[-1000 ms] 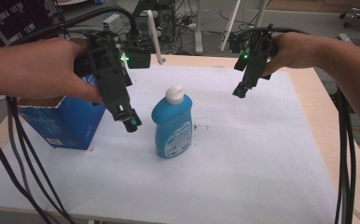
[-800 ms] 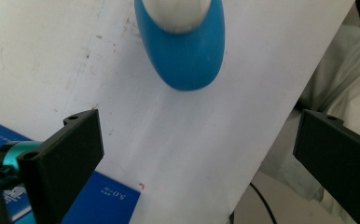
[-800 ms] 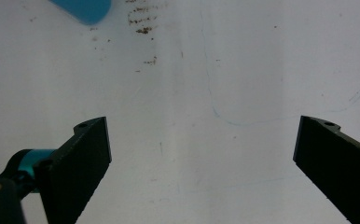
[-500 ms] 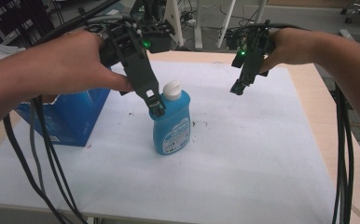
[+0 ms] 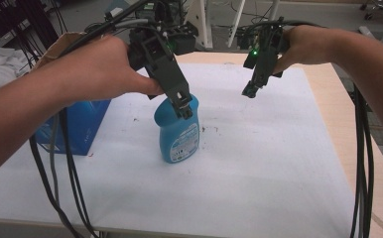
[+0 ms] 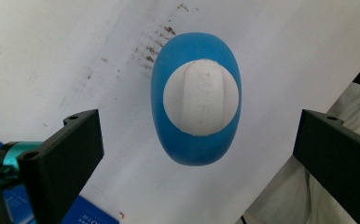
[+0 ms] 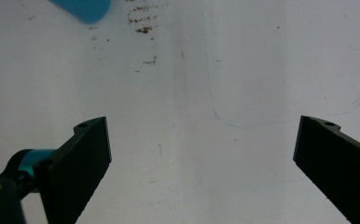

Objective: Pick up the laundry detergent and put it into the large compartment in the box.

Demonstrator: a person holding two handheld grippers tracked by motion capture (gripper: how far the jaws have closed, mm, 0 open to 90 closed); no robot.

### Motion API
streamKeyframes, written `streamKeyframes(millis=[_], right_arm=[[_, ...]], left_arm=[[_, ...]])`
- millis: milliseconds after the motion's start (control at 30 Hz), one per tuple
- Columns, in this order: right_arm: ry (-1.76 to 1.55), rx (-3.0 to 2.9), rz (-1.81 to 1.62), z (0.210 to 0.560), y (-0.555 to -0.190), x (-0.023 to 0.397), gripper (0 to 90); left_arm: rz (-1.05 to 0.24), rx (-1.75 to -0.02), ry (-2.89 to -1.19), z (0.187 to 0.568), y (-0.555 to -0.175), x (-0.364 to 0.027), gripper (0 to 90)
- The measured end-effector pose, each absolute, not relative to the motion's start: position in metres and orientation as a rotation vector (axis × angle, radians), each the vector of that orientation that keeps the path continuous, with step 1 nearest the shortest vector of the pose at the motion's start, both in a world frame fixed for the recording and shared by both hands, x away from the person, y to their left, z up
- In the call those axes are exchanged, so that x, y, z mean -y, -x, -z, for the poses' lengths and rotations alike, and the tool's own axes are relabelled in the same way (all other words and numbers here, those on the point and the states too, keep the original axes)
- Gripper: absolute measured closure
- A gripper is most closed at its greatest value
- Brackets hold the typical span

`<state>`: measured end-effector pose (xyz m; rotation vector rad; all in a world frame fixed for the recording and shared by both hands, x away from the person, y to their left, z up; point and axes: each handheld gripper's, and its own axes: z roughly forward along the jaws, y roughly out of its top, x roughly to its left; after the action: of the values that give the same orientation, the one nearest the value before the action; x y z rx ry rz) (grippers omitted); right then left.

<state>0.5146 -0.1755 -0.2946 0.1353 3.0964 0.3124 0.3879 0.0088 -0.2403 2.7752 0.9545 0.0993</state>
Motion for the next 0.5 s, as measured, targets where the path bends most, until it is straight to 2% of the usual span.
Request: streamKeyframes(millis=[500], right_arm=[[-0.135,-3.100,-0.311,0.295,-0.516,0.177,3.1]], left_arm=[[-0.086,-1.063,-2.731,0.258,-0.395,0.002,1.7]])
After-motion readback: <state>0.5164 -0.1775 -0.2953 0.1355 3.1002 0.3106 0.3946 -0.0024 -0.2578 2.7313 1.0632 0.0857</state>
